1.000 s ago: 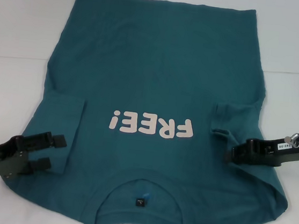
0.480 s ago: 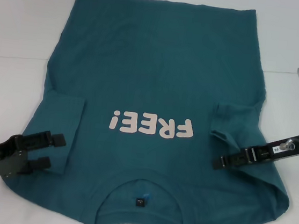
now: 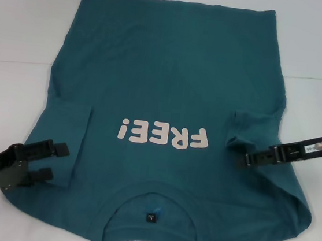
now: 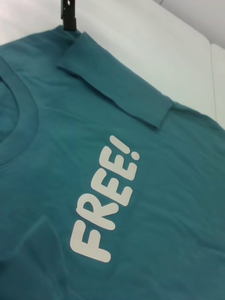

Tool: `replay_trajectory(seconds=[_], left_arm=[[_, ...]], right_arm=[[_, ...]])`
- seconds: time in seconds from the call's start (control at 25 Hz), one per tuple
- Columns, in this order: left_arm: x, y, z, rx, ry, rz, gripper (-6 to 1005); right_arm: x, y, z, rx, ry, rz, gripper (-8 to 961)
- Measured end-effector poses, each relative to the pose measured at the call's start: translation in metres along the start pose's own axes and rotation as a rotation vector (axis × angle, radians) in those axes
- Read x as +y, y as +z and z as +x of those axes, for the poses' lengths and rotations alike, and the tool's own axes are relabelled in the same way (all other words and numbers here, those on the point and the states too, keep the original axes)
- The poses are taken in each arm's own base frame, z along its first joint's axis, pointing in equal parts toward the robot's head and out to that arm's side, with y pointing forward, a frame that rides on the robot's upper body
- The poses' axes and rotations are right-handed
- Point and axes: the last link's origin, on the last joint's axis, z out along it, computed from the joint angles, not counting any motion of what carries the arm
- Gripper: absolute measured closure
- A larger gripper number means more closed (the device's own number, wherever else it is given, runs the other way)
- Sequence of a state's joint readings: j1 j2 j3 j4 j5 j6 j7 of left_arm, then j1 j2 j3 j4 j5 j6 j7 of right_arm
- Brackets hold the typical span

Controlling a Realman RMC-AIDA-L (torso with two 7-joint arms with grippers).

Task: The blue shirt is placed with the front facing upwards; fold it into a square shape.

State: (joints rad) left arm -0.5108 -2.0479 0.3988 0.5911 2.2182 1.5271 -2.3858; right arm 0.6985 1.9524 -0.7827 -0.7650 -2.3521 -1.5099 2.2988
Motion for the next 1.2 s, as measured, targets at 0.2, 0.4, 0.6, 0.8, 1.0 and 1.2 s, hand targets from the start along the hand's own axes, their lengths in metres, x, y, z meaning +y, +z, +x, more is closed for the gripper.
replay_trajectory(seconds=[0.2,0.4,0.6,0.8,1.0,1.2], left_arm=[[0.0,0.0,0.0,0.002,-0.002,0.002,52],[0.0,0.0,0.0,0.002,-0.003,0.001,53],[0.0,0.0,0.0,0.002,-0.002,0.0,53],[0.001,-0.003,0.002,0.001,0.004,0.0,53],[0.004,-0.008,0.004,-0.004,0.015,-0.012,53],[0.006,-0.021,0.008,0.002,0.014,-0.013,53]], right_arm=[[-0.002,-0.011,-0.001,0.005,-0.015,-0.01,187],[-0.006,-0.019,-0.001,-0.005,-0.001,-0.005,187],[-0.012,-0.028,-0.002,-0.062,0.035,-0.005,187],[-0.019,-0.043,-0.006,-0.163,0.08,-0.022,187],[-0.024,-0.049,-0.007,-0.227,0.125,-0.034,187],[-0.026,-0.051,-0.007,-0.234,0.151,-0.026,188]])
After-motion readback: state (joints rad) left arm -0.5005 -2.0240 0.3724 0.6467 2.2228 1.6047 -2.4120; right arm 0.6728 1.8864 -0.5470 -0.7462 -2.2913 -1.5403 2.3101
